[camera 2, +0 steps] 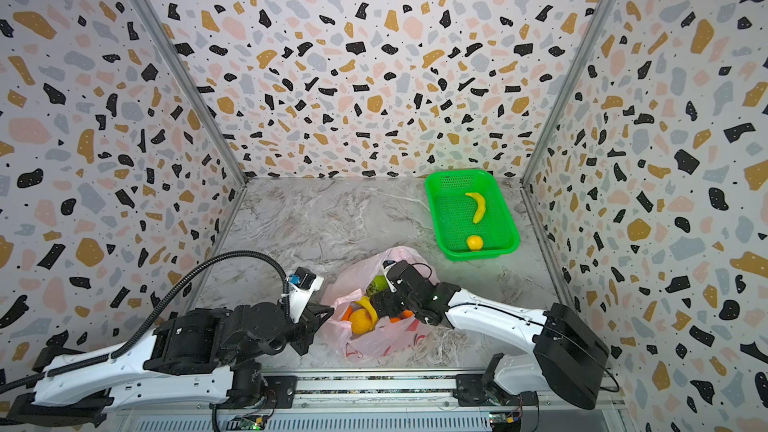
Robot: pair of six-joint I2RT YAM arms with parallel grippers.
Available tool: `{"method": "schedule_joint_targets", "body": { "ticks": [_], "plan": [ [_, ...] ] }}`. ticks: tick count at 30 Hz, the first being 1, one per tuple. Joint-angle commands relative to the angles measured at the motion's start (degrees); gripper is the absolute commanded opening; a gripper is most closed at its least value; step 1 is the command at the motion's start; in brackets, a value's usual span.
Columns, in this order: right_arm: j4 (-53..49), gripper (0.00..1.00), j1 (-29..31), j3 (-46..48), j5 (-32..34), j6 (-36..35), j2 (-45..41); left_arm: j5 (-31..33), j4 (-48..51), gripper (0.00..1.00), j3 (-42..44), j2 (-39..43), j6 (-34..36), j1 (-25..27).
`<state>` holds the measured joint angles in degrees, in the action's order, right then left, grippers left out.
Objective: Untie the knot of the plastic bag and take out the fruit
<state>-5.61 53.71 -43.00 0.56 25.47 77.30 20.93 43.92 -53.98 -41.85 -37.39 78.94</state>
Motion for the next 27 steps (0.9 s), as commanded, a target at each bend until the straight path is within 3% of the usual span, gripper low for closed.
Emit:
{"method": "schedule_joint_targets", "body": {
  "ticks": [1,5,14,20,22,27],
  "plan": [
    [1.16,0.97,-0.48,-4.91,-0.30,-0.73,3.12,-0.48,-2.63,0.00,0.93,-0.60,1.68,0.32],
    [2.64,0.98,-0.36,-6.30,-2.90,-0.82,6.75,1.09,-4.19,0.00,1.50,0.18,1.96,0.34],
    [3.53,0.96,0.57,-8.45,0.14,0.45,15.78,3.23,-2.31,0.00,0.98,3.04,1.36,0.34],
    [8.55,0.72,0.83,-7.64,5.41,1.29,16.80,6.66,-2.51,0.00,1.72,4.37,2.05,0.34],
    [10.01,0.59,0.78,-7.41,6.22,0.99,17.55,8.77,-3.12,0.00,2.18,4.79,2.48,0.34],
    [13.14,0.46,0.66,-7.78,8.93,0.30,21.26,12.73,-7.02,0.00,3.85,5.38,4.52,0.38]
  ]
}}
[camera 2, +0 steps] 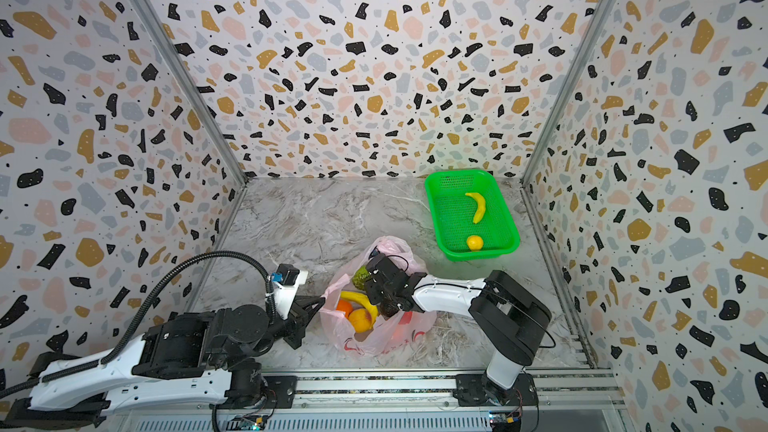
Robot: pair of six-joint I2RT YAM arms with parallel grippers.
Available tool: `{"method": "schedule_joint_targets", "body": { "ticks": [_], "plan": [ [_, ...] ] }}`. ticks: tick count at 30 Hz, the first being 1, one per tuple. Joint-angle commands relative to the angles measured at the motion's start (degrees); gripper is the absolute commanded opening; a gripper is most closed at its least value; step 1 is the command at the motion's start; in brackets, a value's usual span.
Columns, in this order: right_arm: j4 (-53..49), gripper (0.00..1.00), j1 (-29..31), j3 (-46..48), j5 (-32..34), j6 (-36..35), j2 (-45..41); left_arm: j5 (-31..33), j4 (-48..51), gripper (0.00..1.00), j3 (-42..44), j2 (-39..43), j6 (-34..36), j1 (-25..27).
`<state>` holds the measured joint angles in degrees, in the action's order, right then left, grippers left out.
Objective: Untie the knot of the plastic bag and take out the fruit
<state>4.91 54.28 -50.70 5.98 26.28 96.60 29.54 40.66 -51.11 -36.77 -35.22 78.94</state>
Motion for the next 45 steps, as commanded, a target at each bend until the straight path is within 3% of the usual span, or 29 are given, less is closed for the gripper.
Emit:
{"method": "schedule_joint_targets", "body": {
  "ticks": [1,14,17,19,21,27,40,45],
  "plan": [
    [2.69,0.46,-0.17,-0.65,4.17,-0.53,2.69,4.51,-4.45,0.00,1.01,0.22,2.76,0.34],
    [9.39,0.44,-7.66,-8.86,9.45,-7.42,12.16,9.22,-11.95,0.00,4.80,-2.61,7.62,0.34],
    [7.13,0.47,-9.27,-10.85,5.78,-9.28,12.77,9.05,-13.48,0.00,5.67,-2.89,7.64,0.32],
    [1.50,0.54,-9.54,-13.22,0.84,-10.68,12.63,9.34,-13.06,0.00,5.38,-3.17,7.29,0.34],
    [-3.54,0.65,-9.46,-14.18,-5.22,-11.42,10.80,9.65,-11.66,0.00,5.15,-3.11,6.47,0.34],
    [-15.13,0.82,-8.53,-13.45,-15.99,-10.86,3.03,9.45,-10.96,0.00,7.40,-0.44,3.90,0.34],
    [-24.42,0.84,-3.25,0.15,-17.99,-2.91,-8.62,6.64,-12.58,0.00,9.70,-1.52,3.49,0.34],
    [-27.35,0.84,-1.86,3.39,-15.39,0.92,-11.89,6.15,-12.58,0.00,10.06,-1.48,3.15,0.34]
  ]
}}
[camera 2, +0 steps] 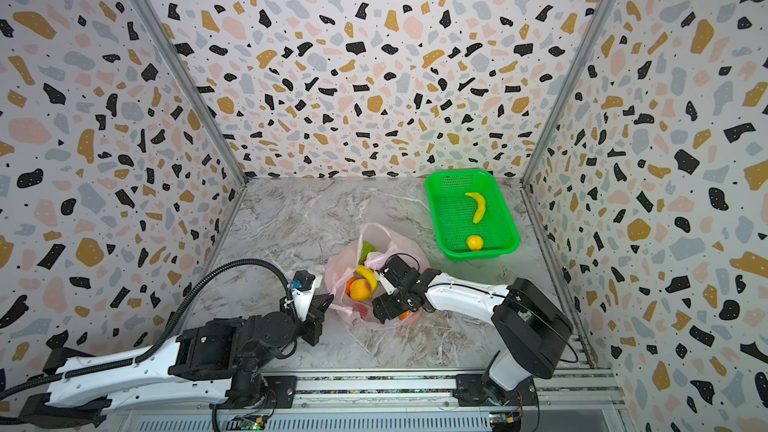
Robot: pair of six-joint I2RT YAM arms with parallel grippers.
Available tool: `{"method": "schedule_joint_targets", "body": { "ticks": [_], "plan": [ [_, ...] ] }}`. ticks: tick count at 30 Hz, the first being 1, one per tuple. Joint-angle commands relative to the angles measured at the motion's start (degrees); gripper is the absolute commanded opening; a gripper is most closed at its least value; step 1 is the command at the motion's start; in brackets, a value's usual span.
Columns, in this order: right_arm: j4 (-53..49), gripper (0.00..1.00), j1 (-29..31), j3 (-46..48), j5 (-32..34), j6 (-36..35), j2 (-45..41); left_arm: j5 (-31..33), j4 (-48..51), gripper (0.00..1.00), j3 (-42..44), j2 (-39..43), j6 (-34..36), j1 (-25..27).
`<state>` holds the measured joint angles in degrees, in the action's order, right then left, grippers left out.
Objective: Untie the knot of the plastic bag and take out the fruit
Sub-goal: 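Close the right gripper on the yellow mango inside the bag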
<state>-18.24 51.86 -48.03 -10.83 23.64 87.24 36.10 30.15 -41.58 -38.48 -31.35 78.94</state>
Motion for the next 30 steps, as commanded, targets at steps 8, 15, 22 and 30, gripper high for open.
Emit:
{"method": "schedule_joint_targets", "body": {
  "ticks": [8,15,22,30],
  "plan": [
    [2.05,0.90,0.61,-0.71,8.15,3.43,-3.81,-2.65,-2.45,0.00,2.39,0.24,-1.24,0.34],
    [9.23,0.94,0.78,-5.94,5.47,-1.46,0.13,-0.36,2.68,0.00,0.32,1.21,-2.25,0.34],
    [13.13,0.82,0.88,-9.79,3.58,-3.76,7.64,1.16,8.69,0.00,-2.38,1.68,-4.06,0.34],
    [8.90,0.81,3.25,-12.31,1.94,-1.76,8.12,1.98,10.58,0.00,-4.59,1.21,-4.76,0.34]
  ]
}}
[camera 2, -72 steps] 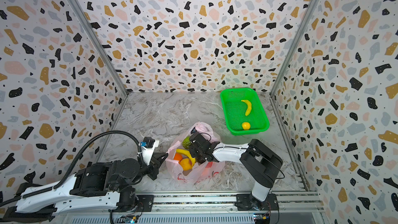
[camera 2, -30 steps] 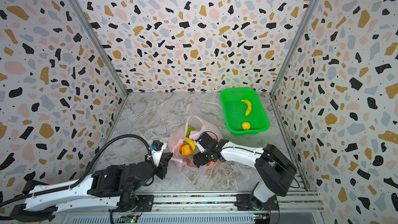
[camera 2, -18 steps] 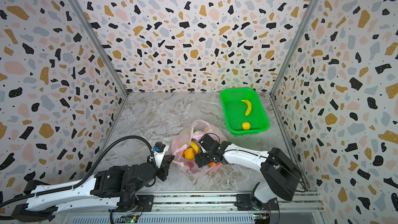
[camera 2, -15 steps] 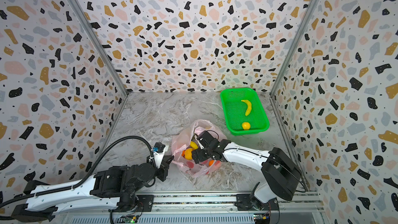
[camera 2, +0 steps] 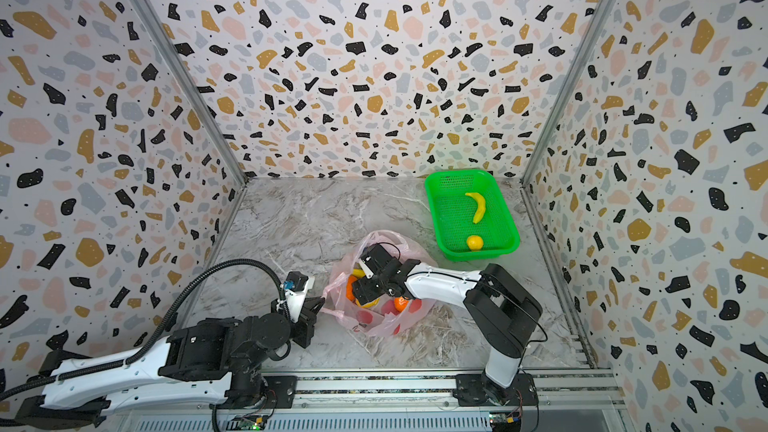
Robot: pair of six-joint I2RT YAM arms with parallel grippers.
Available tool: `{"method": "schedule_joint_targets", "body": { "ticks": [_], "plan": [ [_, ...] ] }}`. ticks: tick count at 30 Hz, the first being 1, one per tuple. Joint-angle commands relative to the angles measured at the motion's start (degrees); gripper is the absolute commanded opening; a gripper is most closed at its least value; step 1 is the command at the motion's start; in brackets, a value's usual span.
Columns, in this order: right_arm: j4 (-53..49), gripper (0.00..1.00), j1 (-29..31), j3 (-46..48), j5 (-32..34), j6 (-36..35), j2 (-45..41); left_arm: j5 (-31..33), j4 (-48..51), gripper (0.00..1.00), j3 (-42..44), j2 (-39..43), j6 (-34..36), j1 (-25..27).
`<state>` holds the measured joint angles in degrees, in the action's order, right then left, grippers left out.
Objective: Untie the knot of the plastic bag and take out the fruit
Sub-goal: 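Close the right gripper on the yellow mango inside the bag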
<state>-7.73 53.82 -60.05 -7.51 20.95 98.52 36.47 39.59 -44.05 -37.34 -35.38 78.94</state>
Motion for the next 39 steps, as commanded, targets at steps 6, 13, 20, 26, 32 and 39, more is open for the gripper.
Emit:
{"method": "schedule_joint_targets", "body": {
  "ticks": [6,13,20,26,32,39],
  "plan": [
    [0.83,0.77,2.82,1.11,-1.71,1.84,-0.39,0.31,0.26,0.00,-1.15,-0.41,-1.01,0.34],
    [0.47,0.80,2.94,-0.20,-1.19,1.95,4.20,2.16,1.14,0.00,-2.36,0.00,-2.11,0.34],
    [1.31,0.72,2.90,1.93,0.67,2.17,3.00,2.38,4.70,0.00,-5.31,-0.17,-3.19,0.34],
    [0.88,0.55,2.95,2.91,1.90,2.80,-0.82,-0.04,2.43,0.00,-2.76,-0.87,-2.74,0.34],
    [0.48,0.54,2.95,5.33,4.20,4.12,-9.24,-1.12,0.67,0.00,-1.96,-1.77,-2.00,0.32],
    [-2.01,0.53,2.77,7.71,5.15,4.86,-17.19,0.08,1.19,0.00,-2.48,-1.07,-1.70,0.34]
  ]
}}
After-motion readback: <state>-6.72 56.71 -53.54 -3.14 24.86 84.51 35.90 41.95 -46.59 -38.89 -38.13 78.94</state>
